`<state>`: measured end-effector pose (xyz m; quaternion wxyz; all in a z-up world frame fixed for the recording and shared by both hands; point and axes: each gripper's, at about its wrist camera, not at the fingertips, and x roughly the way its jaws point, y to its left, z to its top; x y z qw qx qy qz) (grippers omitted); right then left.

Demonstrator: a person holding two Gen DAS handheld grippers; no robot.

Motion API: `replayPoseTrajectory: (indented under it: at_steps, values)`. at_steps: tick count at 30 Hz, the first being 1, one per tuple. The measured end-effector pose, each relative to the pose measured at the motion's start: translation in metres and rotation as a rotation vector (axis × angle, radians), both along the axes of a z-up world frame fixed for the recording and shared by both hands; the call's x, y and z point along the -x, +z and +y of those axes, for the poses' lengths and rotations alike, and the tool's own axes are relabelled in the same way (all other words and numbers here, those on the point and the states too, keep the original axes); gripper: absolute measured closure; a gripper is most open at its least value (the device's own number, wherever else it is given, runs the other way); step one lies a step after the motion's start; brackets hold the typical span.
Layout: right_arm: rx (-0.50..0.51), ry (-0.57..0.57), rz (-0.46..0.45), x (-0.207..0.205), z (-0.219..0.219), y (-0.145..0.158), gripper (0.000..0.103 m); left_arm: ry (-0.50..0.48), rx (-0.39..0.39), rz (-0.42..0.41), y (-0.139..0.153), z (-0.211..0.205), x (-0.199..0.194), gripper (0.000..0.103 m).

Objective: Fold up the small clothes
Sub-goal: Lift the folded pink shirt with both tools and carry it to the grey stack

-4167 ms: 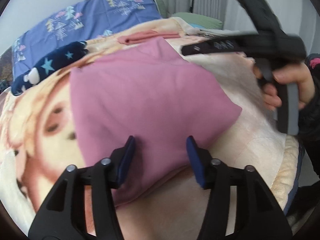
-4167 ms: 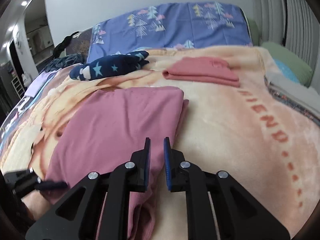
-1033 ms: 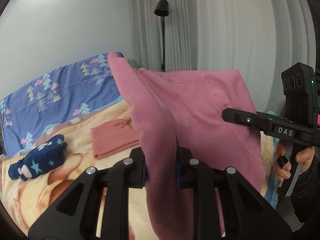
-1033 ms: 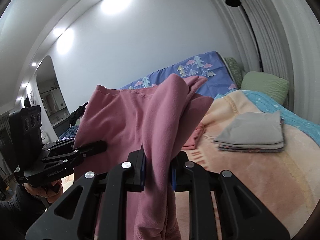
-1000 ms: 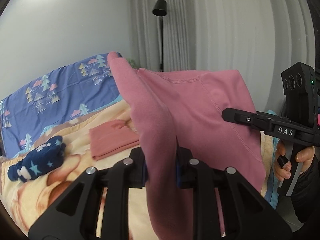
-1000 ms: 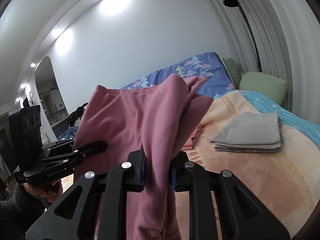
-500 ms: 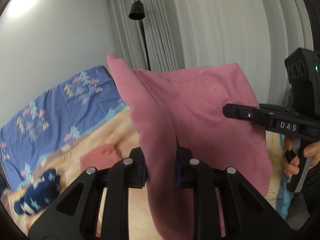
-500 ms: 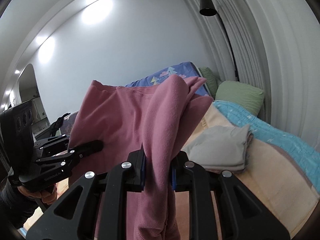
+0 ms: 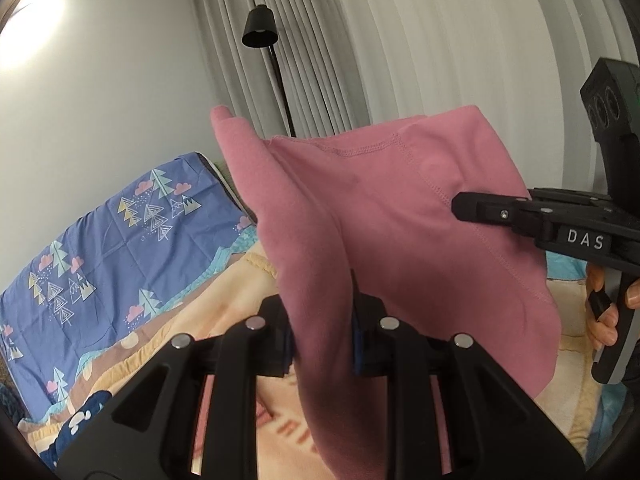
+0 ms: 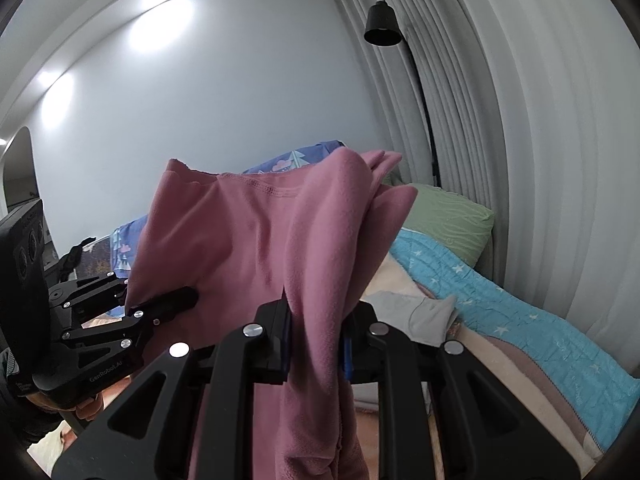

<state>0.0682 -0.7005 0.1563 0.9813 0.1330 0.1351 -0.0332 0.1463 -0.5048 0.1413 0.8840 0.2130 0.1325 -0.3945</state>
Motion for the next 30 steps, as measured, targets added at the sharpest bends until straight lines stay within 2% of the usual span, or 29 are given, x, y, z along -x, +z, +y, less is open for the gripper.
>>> replayPoseTrajectory:
  at_steps: [11, 20, 22, 23, 24, 25, 26, 27, 28, 29, 30]
  values:
    - [0.019, -0.091, 0.054, -0.061, -0.034, -0.009, 0.084, 0.005, -0.033, -0.010, -0.011, -0.050, -0.059, 0.081]
    - [0.029, -0.138, 0.099, -0.113, -0.057, -0.021, 0.084, 0.050, -0.057, -0.030, -0.017, -0.088, -0.109, 0.081]
    - [0.021, -0.142, 0.109, -0.131, -0.065, -0.025, 0.084, 0.083, -0.064, -0.043, -0.021, -0.095, -0.124, 0.074]
    - [0.016, -0.147, 0.123, -0.143, -0.070, -0.032, 0.082, 0.132, -0.069, -0.071, -0.025, -0.100, -0.135, 0.060]
    - [0.029, -0.169, 0.149, -0.155, -0.074, -0.039, 0.076, 0.193, -0.074, -0.113, -0.030, -0.103, -0.142, 0.032]
    - [0.065, -0.248, 0.227, -0.171, -0.080, -0.052, 0.055, 0.264, -0.082, -0.155, -0.036, -0.105, -0.148, 0.023]
    - [0.084, -0.320, 0.295, -0.179, -0.084, -0.061, 0.044, 0.300, -0.082, -0.142, -0.045, -0.103, -0.157, 0.022]
    - [0.099, -0.409, 0.398, -0.187, -0.089, -0.078, 0.044, 0.285, -0.086, -0.053, -0.057, -0.100, -0.166, 0.022]
    - [0.096, -0.430, 0.463, -0.190, -0.093, -0.093, 0.044, 0.265, -0.105, 0.028, -0.068, -0.098, -0.173, 0.022]
    - [0.063, -0.396, 0.499, -0.186, -0.096, -0.111, 0.044, 0.250, -0.149, 0.109, -0.088, -0.096, -0.179, 0.022]
    - [0.030, -0.370, 0.511, -0.181, -0.098, -0.124, 0.044, 0.234, -0.196, 0.144, -0.107, -0.096, -0.180, 0.022]
